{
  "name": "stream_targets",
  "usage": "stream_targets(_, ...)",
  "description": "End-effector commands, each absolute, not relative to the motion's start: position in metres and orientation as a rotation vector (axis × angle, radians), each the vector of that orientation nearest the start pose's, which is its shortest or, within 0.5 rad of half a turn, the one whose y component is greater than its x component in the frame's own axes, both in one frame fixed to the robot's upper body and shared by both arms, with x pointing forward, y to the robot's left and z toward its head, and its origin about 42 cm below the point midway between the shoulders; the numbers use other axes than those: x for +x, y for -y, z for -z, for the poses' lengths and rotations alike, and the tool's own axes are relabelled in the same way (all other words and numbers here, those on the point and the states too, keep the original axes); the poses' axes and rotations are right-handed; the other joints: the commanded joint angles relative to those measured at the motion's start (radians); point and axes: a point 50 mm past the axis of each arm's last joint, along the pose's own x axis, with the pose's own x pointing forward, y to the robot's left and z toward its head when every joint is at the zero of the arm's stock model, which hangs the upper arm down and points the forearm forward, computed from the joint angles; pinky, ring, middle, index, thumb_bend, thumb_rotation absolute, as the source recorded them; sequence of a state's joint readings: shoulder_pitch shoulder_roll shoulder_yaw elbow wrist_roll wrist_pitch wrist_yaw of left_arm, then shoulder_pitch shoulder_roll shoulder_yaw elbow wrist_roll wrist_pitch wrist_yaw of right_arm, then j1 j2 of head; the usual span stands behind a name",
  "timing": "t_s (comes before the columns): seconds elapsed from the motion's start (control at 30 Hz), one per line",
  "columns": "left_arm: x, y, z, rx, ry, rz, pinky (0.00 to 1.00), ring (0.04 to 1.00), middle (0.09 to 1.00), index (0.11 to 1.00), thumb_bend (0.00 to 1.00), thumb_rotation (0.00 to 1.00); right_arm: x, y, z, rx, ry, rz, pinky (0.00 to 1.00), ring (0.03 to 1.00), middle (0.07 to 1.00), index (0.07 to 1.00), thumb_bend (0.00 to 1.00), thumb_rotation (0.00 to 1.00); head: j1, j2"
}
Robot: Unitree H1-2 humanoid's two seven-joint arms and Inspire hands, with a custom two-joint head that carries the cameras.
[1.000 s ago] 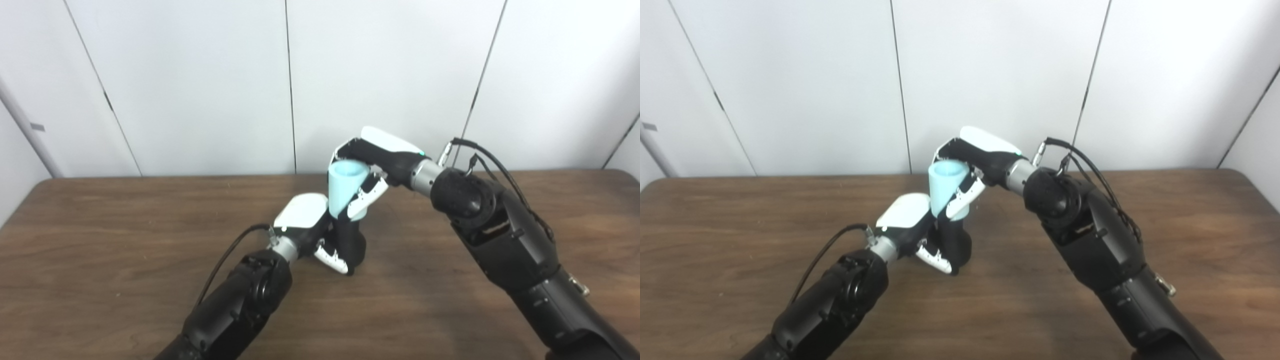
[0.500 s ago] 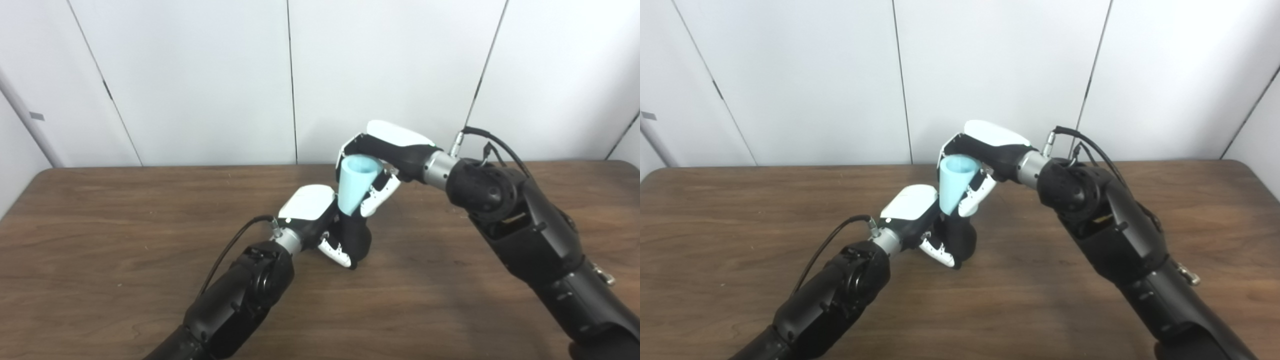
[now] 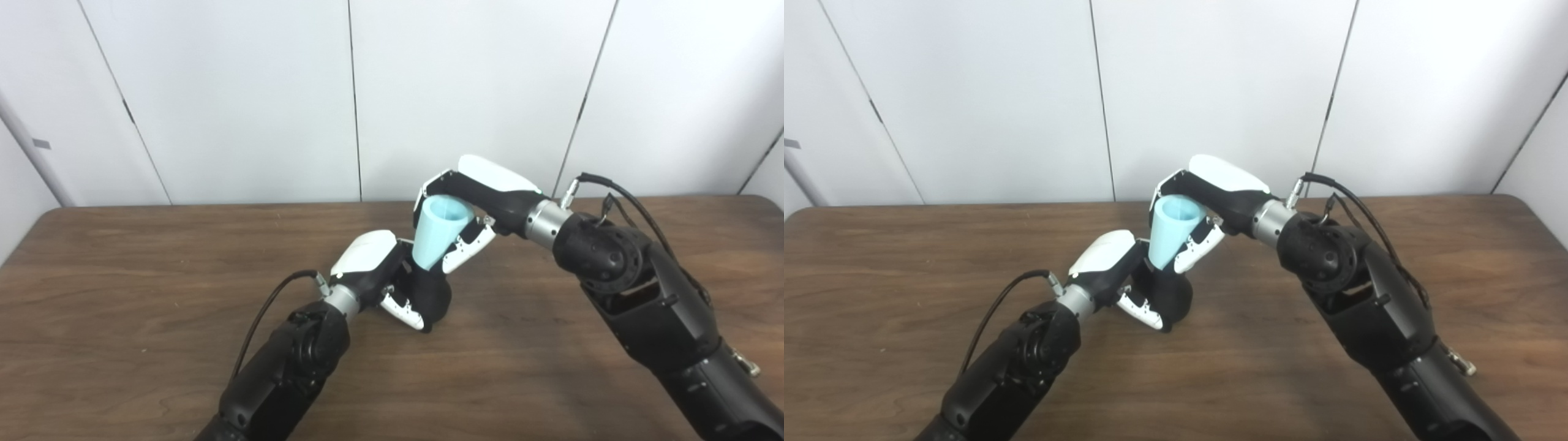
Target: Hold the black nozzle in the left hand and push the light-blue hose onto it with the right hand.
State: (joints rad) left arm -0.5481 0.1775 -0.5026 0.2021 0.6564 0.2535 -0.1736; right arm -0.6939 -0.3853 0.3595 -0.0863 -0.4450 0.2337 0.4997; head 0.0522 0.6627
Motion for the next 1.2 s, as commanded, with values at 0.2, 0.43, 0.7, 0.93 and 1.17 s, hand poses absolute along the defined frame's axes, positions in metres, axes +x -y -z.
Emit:
stream_targets(0.2,0.412,-0.139,-0.144,1.065,-0.043,0.445,0.46,0.473,0.493,0.477,0.53,0.0,0.422,0.165,-0.293,-1.057,0.298,-0.652,0.34,0.444,0.497,0.492,0.5,0.0,0.001,0.004)
stream_targets(0.43,0.41,-0.137,-0.144,1.055,-0.036,0.449,0.49,0.494,0.506,0.475,0.52,0.0,0.424,0.159,-0.281,-1.1,0.264,-0.673,0.34,0.461,0.496,0.48,0.5,0.0,0.003,0.007)
stream_targets(0.7,0.41,-0.136,-0.142,1.058,-0.042,0.478,0.53,0.5,0.503,0.475,0.53,0.0,0.423,0.153,-0.278,-1.144,0.246,-0.708,0.34,0.459,0.495,0.479,0.5,0.0,0.005,0.012)
stream_targets(0.93,0.409,-0.132,-0.14,1.078,-0.045,0.503,0.53,0.515,0.523,0.467,0.52,0.0,0.423,0.151,-0.274,-1.185,0.252,-0.757,0.34,0.455,0.492,0.48,0.5,0.0,0.006,0.016)
stream_targets(1.17,0.41,-0.131,-0.143,1.095,-0.049,0.519,0.5,0.489,0.506,0.473,0.52,0.0,0.424,0.153,-0.274,-1.188,0.25,-0.771,0.35,0.459,0.486,0.481,0.5,0.0,-0.001,0.021)
